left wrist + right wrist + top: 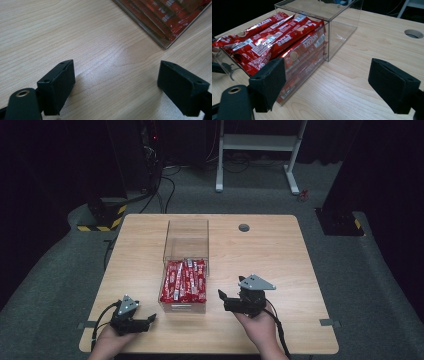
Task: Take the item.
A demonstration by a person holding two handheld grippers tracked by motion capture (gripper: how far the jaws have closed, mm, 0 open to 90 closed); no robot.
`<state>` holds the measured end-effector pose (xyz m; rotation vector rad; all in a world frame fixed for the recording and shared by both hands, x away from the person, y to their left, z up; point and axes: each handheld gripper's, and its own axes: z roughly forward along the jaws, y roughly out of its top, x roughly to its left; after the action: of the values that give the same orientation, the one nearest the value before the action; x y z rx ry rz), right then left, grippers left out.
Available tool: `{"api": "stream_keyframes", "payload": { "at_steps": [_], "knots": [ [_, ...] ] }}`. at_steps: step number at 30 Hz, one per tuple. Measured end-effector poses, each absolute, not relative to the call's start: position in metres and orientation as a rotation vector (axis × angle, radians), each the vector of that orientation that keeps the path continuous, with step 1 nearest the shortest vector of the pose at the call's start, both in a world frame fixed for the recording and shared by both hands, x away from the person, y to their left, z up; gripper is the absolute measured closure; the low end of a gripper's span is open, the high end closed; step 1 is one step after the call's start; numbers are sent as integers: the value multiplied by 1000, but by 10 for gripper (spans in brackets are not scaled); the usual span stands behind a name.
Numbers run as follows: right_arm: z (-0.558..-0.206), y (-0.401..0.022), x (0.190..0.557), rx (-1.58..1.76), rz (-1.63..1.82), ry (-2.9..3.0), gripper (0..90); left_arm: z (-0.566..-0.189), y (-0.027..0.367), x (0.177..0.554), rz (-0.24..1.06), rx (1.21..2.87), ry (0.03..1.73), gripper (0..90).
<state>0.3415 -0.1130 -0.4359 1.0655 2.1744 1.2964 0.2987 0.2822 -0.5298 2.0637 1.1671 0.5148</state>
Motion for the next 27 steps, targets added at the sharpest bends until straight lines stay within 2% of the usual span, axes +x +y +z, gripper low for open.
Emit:
{"api": "stream_keyframes", "payload": {
  "at_steps": [27],
  "knots": [
    [-431,-86,341,1034,1346,2213,175,-530,282,299,513,2064,1168,151]
  ]
}}
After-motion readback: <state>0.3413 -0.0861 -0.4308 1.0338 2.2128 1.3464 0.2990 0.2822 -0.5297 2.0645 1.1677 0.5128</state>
